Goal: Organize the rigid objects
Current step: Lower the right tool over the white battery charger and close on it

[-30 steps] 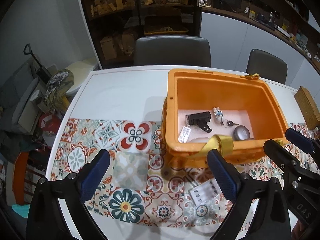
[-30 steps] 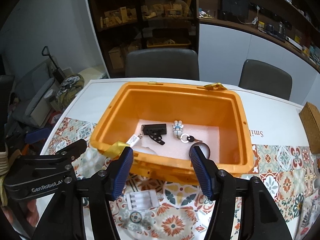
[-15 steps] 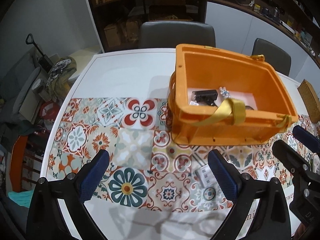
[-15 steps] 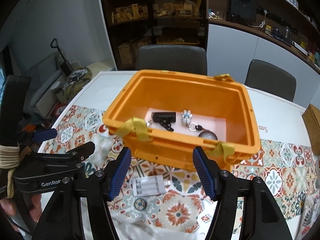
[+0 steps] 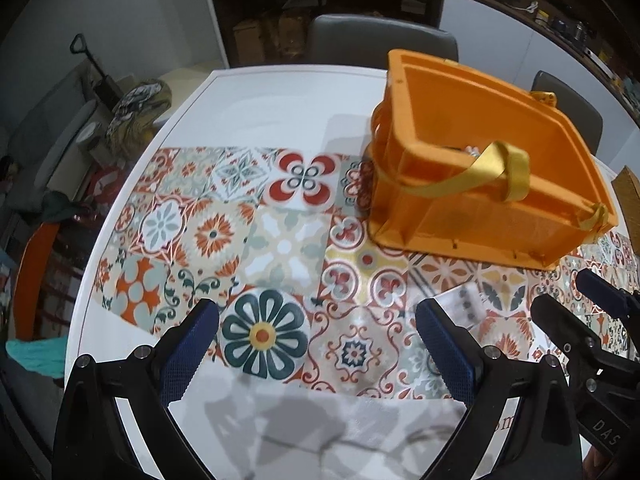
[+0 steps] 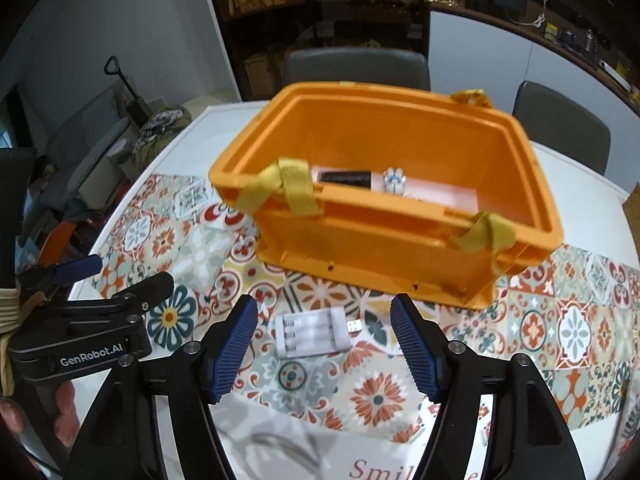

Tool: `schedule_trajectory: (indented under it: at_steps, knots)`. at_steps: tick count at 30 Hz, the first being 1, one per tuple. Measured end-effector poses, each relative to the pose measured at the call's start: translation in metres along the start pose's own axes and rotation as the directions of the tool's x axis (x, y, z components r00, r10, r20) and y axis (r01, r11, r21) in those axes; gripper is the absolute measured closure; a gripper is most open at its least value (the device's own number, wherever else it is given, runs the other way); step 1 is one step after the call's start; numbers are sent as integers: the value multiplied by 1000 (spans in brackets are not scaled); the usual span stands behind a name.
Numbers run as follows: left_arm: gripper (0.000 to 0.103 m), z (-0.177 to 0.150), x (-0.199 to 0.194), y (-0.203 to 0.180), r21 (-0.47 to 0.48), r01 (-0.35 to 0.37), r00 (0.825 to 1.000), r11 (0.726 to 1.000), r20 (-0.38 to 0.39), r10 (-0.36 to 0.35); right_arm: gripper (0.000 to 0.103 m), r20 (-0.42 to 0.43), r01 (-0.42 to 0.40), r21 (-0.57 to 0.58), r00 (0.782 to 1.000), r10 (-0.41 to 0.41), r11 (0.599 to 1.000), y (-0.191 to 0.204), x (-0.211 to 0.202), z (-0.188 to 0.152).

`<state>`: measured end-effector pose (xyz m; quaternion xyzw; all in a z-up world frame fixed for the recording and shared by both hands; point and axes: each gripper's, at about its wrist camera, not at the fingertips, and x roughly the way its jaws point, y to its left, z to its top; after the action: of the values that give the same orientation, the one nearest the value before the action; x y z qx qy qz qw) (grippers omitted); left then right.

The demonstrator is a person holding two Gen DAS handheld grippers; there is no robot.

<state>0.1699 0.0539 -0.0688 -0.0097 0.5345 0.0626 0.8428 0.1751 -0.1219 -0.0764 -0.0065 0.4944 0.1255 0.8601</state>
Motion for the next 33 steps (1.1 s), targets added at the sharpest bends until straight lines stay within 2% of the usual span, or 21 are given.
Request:
schedule_trajectory:
  at_steps: [6,10,13,24,33]
  knots:
    - [3,-15,8,5,-5,-55,998,998,-3,55,33,-39,-7,-22,999,7,1000,6,15,-13]
    - [3,-25,16,10,-22,-65,998,998,-26,65,25,-45,-17,-41,999,15,999,10,24,-20]
    - [3,-32,23,14,-43,-69,997,997,-49,67,22,-67,-35,-48,997,32,998,11,33,-23]
    - [3,-48,47,21,-75,-94,989,993,-120,84,21,-163,-24,-49,986,16,998,12,72,-34]
    - [3,-54,68,19,-65,-114,981,991,-164,102,19,-211,-5,-85,977,-13,996,17,101,-39]
